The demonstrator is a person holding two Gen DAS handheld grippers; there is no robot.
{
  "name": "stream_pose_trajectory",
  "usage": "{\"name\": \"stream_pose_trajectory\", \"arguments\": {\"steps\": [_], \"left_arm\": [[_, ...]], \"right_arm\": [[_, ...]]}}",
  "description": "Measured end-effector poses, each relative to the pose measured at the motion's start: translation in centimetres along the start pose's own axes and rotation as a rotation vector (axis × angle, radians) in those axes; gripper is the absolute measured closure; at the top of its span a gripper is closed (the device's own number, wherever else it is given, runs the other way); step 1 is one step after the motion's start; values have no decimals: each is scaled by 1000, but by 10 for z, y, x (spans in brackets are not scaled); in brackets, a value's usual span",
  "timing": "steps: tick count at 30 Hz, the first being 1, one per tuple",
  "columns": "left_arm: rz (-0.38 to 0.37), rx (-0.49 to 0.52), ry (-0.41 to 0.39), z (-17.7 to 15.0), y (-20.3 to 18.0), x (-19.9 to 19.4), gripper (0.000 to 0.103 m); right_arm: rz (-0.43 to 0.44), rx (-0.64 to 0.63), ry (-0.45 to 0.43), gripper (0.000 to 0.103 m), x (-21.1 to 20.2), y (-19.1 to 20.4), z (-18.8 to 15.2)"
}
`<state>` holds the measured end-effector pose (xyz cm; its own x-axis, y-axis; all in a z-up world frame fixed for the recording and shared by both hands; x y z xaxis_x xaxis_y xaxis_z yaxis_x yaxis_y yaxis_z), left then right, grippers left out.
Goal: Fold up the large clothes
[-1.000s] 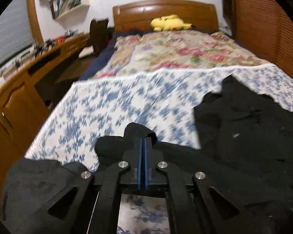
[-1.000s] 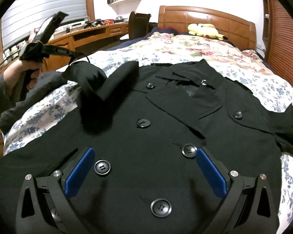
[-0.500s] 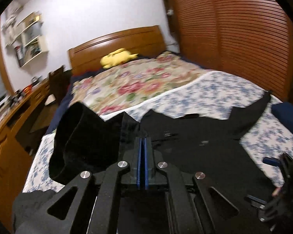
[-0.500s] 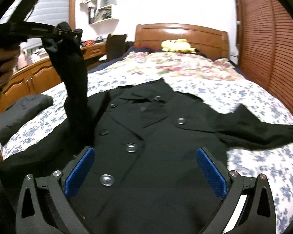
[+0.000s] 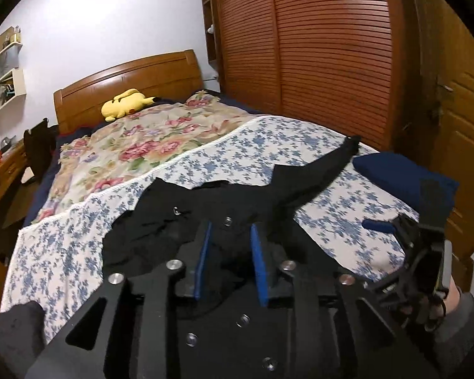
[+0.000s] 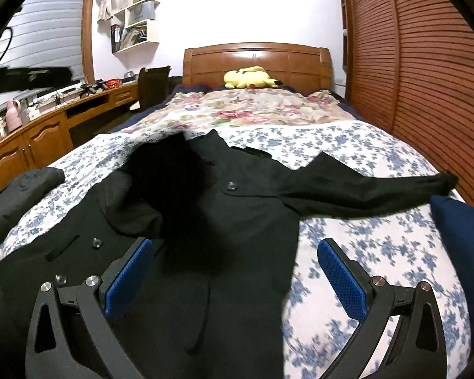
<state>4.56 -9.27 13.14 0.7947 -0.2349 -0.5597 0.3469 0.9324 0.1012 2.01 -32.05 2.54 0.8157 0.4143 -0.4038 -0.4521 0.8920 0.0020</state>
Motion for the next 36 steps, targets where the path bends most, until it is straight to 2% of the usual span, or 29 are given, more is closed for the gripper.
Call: {"name": "stream_pose_trajectory", "arguments": {"steps": [8,12,15,25,36], "left_arm": [[-9,-39,6,-46,8,-2,67],[-17,-71,7,-78,14,-1,48],[-1,-66,10,-100,16,1,41],[39,-101,7,-145,24,7,40],[84,-144,15,-168,31,-2,40]], "right_arm": [[-22,8,37,0,-5,-5,-4],[-27,19,49,0,0,-10,0],[-30,21,47,0,6,-16,6],[-45,19,74,0,41,-23,20],[26,191,152,26,95,-66,34]]}}
Point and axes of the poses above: each gripper's, at about its wrist camera, not at the fingertips, and x roughly the way its jaws point, y to its left, z to its top, the point moved 1 cm from there along x, roughly the way its jaws point, and after that the axes turned 4 degrees about z, right-handed, at the moved point
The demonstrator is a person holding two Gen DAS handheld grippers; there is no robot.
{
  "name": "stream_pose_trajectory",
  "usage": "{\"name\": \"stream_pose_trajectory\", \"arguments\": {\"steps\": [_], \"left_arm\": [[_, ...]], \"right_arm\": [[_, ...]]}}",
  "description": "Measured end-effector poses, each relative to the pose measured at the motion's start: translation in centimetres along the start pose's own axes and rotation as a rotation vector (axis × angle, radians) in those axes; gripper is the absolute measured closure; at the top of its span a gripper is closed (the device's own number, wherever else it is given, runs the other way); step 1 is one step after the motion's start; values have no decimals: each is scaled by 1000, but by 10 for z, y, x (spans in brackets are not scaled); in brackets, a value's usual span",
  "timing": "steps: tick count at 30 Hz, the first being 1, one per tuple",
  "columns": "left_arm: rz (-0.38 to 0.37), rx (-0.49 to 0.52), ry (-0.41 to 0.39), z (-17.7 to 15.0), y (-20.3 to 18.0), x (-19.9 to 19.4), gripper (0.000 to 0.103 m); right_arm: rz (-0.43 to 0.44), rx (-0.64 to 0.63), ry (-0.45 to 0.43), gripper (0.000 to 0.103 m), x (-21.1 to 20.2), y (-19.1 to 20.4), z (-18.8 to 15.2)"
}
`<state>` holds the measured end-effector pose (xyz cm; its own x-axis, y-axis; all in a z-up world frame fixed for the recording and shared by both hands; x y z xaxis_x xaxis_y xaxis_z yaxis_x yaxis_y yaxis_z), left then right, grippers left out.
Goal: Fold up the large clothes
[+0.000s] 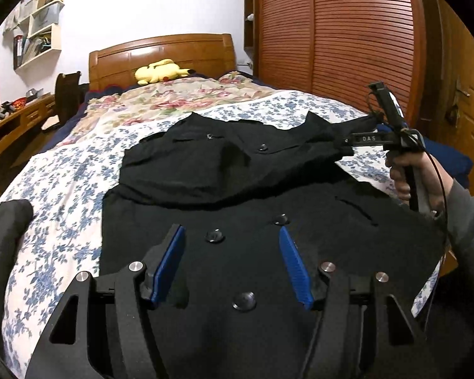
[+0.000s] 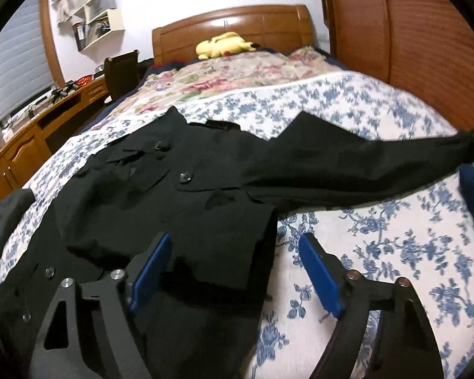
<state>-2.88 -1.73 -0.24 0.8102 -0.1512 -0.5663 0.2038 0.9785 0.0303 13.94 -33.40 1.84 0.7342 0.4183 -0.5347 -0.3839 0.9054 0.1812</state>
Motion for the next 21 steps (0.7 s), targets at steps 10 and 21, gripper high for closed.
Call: {"name": "stream_pose_trajectory", "arguments": {"steps": [10,21], "left_arm": [[18,-24,13,-16,2,-5,40],[11,-67,-5,-16,8,-12,40]], "right_arm": [[80,2,60,89,7,2,-2],[130,-117,-65,93,-97,38,-52]]}}
Point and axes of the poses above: each gripper's, at about its wrist camera, not at the fingertips, and x roughly the way its jaws point, y to its left, z to its top, the point moved 1 cm from there along x, roughly the way its jaws point, and after that the axes turned 4 degrees about z, right-handed, at the moved point
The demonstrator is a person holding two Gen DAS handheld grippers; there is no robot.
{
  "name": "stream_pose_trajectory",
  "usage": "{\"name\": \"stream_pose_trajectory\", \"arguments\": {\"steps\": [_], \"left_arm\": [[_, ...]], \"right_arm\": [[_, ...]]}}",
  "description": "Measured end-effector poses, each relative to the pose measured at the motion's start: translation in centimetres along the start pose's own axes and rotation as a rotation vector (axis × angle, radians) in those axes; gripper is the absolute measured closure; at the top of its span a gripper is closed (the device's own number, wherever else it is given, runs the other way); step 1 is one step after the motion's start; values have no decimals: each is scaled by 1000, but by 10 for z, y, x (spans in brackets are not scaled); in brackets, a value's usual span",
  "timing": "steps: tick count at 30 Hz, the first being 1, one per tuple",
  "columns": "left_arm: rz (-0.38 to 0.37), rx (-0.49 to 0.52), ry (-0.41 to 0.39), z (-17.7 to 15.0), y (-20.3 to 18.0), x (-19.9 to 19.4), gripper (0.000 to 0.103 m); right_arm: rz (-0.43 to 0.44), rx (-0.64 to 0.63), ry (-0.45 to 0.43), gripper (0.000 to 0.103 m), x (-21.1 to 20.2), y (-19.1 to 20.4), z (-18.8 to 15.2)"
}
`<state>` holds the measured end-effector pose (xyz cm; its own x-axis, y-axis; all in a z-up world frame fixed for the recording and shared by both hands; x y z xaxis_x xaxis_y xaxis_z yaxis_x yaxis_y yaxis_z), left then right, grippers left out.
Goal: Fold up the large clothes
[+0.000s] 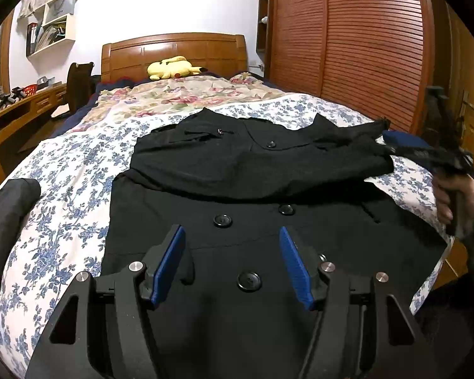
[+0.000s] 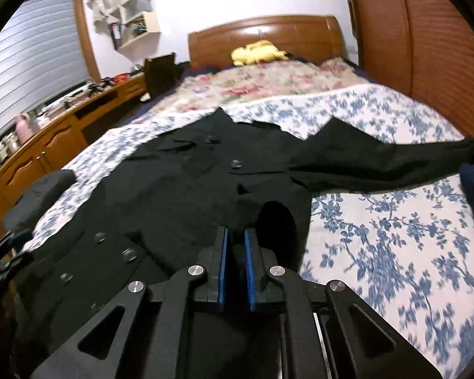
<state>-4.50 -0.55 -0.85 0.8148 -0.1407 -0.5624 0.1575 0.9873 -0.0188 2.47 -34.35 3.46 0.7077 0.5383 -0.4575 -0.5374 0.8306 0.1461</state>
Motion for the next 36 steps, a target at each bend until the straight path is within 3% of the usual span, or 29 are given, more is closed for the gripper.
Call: {"name": "stream_pose_trajectory", "arguments": {"steps": [6,13,19,22,25,30,36], "left_arm": [[-3,-1,-9,3,-4,-2,40],[-24,-15,-5,10,-8,6,40],[-28,-6,-5,19,-12,18,40],[-35,10,-15,27,-16,25,40],[-41,16,-24,38,-20,35,40],[-39,29,-36,45,-25,51,40],[-37,31,-19,37,-26,72,40]], "right_arm": [[24,-42,-12,93,-28,24,-37],[36,-85,54,93,-24,34,-66],[-45,-121,64,93,-18,33,-76],[-73,-109,63,80,-27,30,-75],[-95,-108,38,51,-37,29,-67],[-88,-106,6,50,-40,31,-48],[-44,-162,51,50,-8,37,-46]]}}
Point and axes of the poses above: each gripper's, at about its wrist camera, not at the fingertips, and x roughly the way its jaws point, y to its left, z to its top, the point moved 1 cm from there along x, roughly the way its jaws point, and after that the axes turned 4 degrees about z, right-handed, at the moved point
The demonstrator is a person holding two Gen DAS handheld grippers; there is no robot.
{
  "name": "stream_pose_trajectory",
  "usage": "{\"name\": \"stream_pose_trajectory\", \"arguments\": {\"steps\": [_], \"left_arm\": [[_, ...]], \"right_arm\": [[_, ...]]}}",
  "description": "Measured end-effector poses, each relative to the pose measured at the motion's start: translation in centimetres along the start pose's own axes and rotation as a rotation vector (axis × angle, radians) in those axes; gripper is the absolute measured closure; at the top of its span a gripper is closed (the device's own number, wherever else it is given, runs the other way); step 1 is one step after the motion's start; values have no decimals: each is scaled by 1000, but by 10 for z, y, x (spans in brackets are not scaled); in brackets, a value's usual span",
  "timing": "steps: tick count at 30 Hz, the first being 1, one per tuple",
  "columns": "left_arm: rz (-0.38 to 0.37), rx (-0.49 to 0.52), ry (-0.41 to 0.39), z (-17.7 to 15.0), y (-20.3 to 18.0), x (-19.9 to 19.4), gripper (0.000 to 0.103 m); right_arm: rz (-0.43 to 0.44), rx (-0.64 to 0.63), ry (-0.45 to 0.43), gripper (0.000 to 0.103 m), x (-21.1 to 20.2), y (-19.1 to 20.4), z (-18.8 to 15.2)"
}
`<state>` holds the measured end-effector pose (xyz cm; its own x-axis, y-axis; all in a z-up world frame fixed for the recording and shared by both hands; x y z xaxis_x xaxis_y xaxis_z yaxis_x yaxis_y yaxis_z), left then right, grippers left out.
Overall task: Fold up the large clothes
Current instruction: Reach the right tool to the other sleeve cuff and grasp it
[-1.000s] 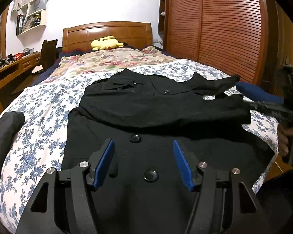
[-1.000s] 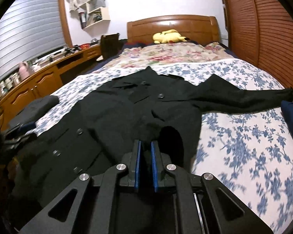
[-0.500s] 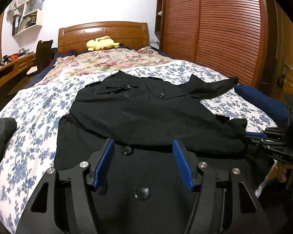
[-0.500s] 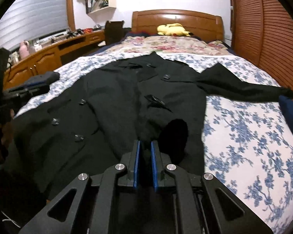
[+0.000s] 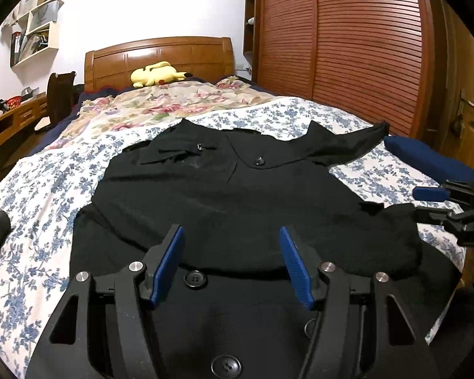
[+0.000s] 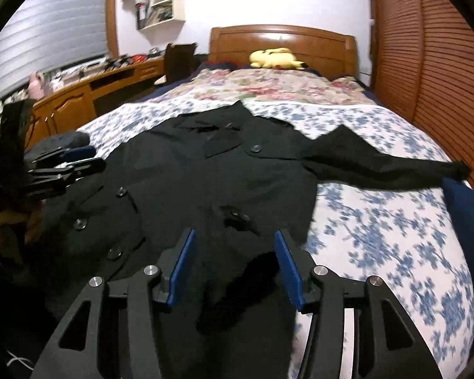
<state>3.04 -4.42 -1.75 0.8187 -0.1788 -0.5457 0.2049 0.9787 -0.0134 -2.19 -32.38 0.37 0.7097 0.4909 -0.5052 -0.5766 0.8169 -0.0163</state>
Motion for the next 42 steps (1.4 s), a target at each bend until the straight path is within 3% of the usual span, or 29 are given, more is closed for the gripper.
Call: {"name": "stream_pose_trajectory", "arguments": {"steps": [9,19,26,29,33,38,42], "left_arm": [[-19,-12,4,-13,-2,8,40],[-3,0,-16,-20,-7,8,40],[9,25,-21,-23,-10,9,40],[7,28,-25,-23,-11,8,40],[5,23,-31,-24,-11,7,40],[13,25,-38,-25,-12,7,40],[18,29,-39,-25,-13,7,40]], "right_arm": [[24,21,223,50,83,-20,-14],[20,32,173,50,85,-17,-22],[26,76,190,50,51,-18,-16],[-16,40,164,50,29,-24,-1],[-90,16,142,49,10,-46,23],[-172,53,120,32,9,-95,51],[-245,122,123,30,24,-142,65]]}}
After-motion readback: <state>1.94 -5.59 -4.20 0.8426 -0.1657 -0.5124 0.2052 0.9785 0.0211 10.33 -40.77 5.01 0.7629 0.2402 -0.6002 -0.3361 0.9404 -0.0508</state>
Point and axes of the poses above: each gripper's, at about its wrist camera, not at the fingertips, and x roughly the way its jaws point, y to its left, z to its top, the point moved 1 cm from there along x, roughly the way its jaws point, and after that the axes turned 4 degrees about z, right-handed, at the moved point
